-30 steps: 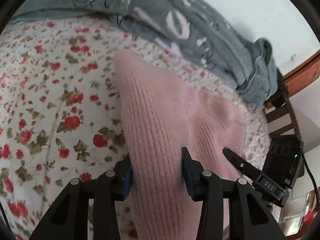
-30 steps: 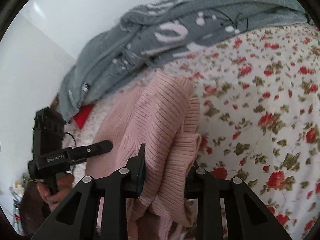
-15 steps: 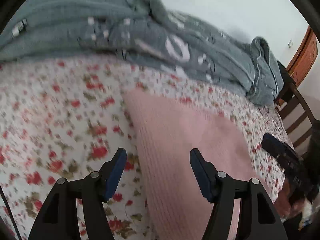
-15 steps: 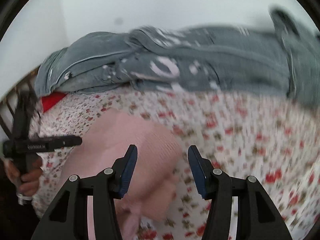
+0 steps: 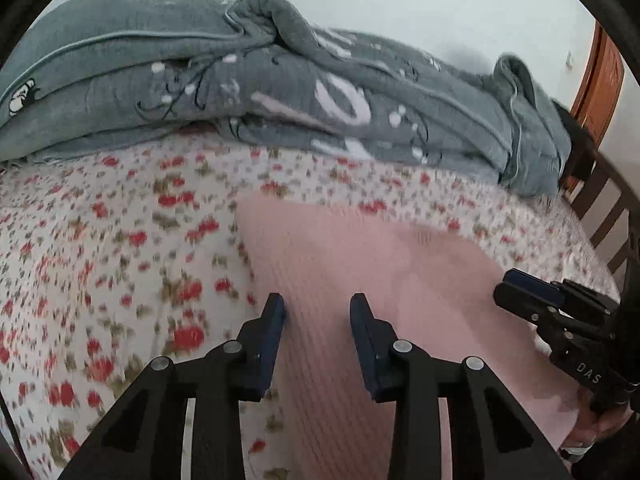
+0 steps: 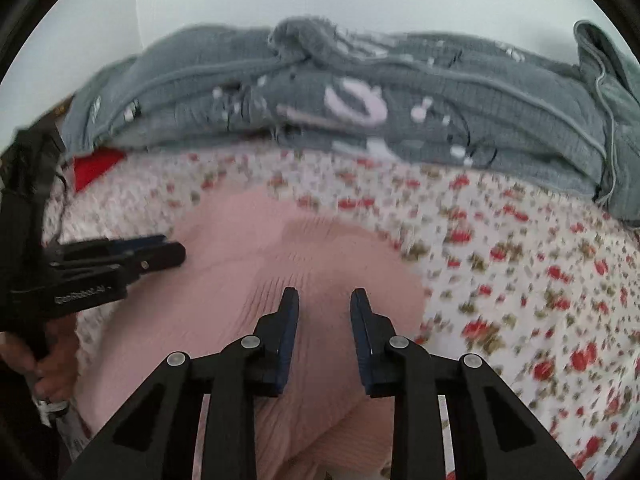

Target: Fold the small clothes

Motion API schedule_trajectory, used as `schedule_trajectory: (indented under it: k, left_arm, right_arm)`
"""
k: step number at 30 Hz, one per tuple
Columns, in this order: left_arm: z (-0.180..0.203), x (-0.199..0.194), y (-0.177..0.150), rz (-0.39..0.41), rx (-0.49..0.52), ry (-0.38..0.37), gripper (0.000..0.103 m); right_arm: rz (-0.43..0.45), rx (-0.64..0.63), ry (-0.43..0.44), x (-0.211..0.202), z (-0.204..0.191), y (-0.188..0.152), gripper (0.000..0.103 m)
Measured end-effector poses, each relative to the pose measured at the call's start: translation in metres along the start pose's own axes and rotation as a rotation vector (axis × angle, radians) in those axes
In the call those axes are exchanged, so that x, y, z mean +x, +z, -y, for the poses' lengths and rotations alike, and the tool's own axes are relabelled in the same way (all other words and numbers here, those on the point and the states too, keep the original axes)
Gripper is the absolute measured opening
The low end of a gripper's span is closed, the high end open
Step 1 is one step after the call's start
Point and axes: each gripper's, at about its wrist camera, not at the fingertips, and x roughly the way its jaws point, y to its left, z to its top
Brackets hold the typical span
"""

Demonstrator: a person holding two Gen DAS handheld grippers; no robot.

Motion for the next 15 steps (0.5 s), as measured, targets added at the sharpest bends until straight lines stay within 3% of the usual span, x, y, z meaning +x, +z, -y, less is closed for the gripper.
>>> schedule_trajectory:
  k: [4, 7, 9, 15]
  left_arm:
    - [0.001, 0.019, 0.028, -0.012, 0.005, 0.013, 0.032]
    - [0.001, 0.037, 0.035, -0.036, 0.008, -0.011, 0.032]
    - [0.001, 0.054, 0.032, -0.062, 0.015, -0.003, 0.032]
    - [0.009, 0.065, 0.016, -0.055, 0.085, 0.051, 0.032]
  right_arm:
    - [0.018, 0.007, 0.015, 0.011, 0.0, 0.017, 0.026]
    - [-0.053, 0.009, -0.017, 0.041, 0.001, 0.015, 0.024]
    - [-0.111, 0.028, -0.028, 0.062, 0.006, 0.003, 0.022]
    - [-0.093, 0.053, -0.006, 0.067, 0.013, -0.003, 0.021]
